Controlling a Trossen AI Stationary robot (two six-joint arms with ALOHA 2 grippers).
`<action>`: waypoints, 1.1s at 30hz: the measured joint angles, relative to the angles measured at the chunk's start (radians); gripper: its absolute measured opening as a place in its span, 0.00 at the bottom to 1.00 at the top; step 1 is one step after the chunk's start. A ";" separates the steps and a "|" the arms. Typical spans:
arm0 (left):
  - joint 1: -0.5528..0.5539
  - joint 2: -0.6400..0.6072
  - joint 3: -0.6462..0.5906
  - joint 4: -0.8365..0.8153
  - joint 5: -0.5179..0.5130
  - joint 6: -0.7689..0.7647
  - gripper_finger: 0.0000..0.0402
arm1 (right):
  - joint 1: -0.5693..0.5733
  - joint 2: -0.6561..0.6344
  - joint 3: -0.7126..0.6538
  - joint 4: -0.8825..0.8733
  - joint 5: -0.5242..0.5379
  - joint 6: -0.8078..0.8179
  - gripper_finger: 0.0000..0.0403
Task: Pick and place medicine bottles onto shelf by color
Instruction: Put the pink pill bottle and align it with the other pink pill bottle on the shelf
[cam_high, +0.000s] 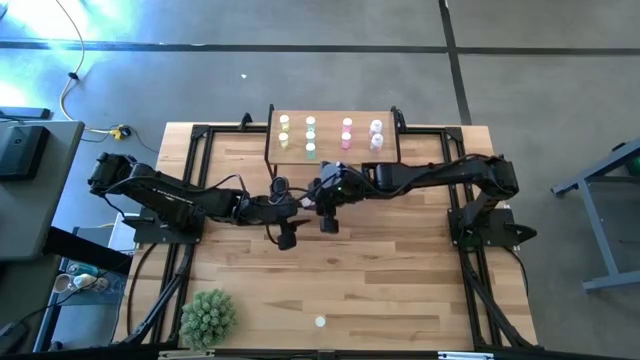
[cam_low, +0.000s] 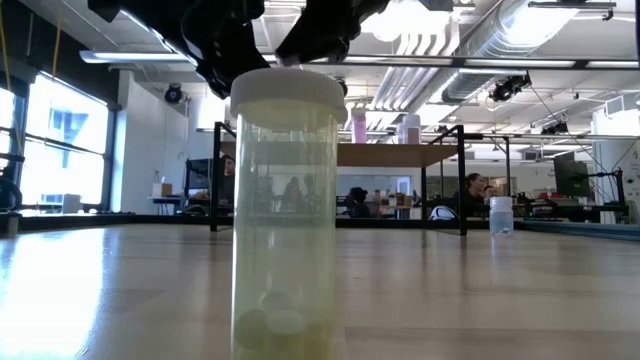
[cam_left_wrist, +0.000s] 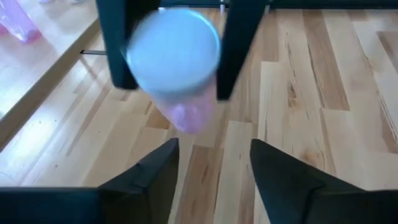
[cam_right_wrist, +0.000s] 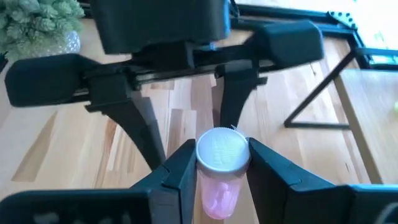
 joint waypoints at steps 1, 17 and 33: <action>0.000 -0.002 0.000 -0.001 0.000 0.000 0.49 | -0.002 0.000 0.009 -0.019 0.000 0.003 0.26; 0.007 -0.148 0.001 0.010 0.007 0.038 0.50 | -0.099 -0.121 0.078 -0.131 0.173 -0.137 0.26; 0.130 -0.304 0.000 -0.017 -0.035 0.115 0.49 | -0.264 -0.351 -0.087 -0.073 0.117 -0.114 0.26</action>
